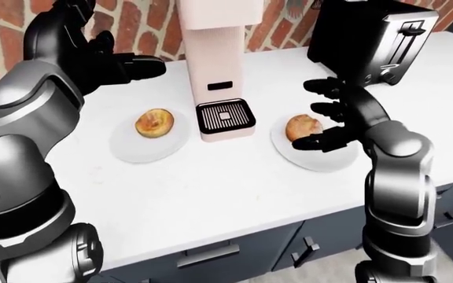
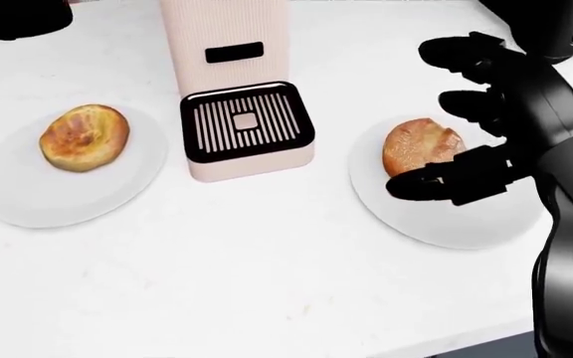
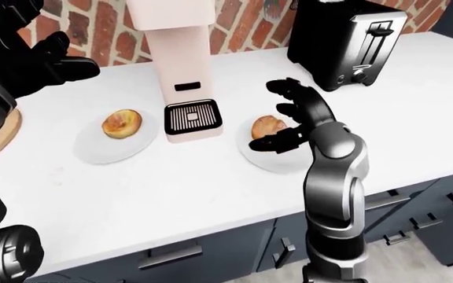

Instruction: Place all breads on the cutting board.

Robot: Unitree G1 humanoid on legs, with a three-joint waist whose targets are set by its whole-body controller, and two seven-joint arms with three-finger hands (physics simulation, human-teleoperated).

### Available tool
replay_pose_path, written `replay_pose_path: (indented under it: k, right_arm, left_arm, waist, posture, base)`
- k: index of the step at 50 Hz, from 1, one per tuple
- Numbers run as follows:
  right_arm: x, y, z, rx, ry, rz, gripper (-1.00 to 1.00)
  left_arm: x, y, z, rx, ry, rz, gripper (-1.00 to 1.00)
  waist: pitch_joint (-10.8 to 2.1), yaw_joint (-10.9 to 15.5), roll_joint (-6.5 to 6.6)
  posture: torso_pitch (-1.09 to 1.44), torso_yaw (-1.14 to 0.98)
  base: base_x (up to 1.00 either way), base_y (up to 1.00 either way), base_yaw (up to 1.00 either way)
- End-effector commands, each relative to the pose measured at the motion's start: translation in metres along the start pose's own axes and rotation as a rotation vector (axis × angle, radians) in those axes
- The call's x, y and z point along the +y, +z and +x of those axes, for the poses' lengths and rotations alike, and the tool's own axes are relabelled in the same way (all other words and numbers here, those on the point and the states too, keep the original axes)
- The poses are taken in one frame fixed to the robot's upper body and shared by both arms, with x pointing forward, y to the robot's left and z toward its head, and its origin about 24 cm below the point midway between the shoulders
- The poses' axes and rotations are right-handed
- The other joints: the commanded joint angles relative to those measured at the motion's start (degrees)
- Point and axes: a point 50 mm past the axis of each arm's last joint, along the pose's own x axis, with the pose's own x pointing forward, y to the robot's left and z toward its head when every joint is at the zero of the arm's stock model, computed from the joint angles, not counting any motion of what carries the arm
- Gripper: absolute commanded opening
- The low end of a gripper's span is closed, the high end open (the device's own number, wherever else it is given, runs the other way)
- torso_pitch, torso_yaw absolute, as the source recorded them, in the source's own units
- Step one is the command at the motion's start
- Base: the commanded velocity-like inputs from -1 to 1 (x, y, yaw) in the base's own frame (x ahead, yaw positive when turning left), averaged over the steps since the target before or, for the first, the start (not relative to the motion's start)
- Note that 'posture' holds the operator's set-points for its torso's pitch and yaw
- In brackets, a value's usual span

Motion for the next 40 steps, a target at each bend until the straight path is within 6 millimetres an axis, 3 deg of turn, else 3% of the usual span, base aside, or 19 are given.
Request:
replay_pose_path:
  k: [1, 9, 40]
  right_arm:
    - [-0.008, 0.012, -0.003, -0.070, -0.051, -0.033, 0.52]
    - [-0.006, 0.003, 0.000, -0.054, -0.056, -0.045, 0.51]
    - [0.002, 0.010, 0.016, -0.051, -0.056, -0.107, 0.54]
  left_arm:
    - [0.001, 0.018, -0.004, -0.088, 0.004, -0.006, 1.00]
    - [0.000, 0.019, -0.006, -0.088, 0.004, -0.004, 1.00]
    - [0.000, 0.018, -0.006, -0.089, 0.008, -0.009, 1.00]
  waist:
    - [-1.47, -0.03, 0.07]
    - [-1.46, 0.04, 0.01]
    - [-1.63, 0.12, 0.15]
  posture:
    - [0.00, 0.00]
    - [0.00, 0.00]
    - [0.00, 0.00]
  base:
    - [0.00, 0.00, 0.00]
    - [0.00, 0.00, 0.00]
    - [0.00, 0.00, 0.00]
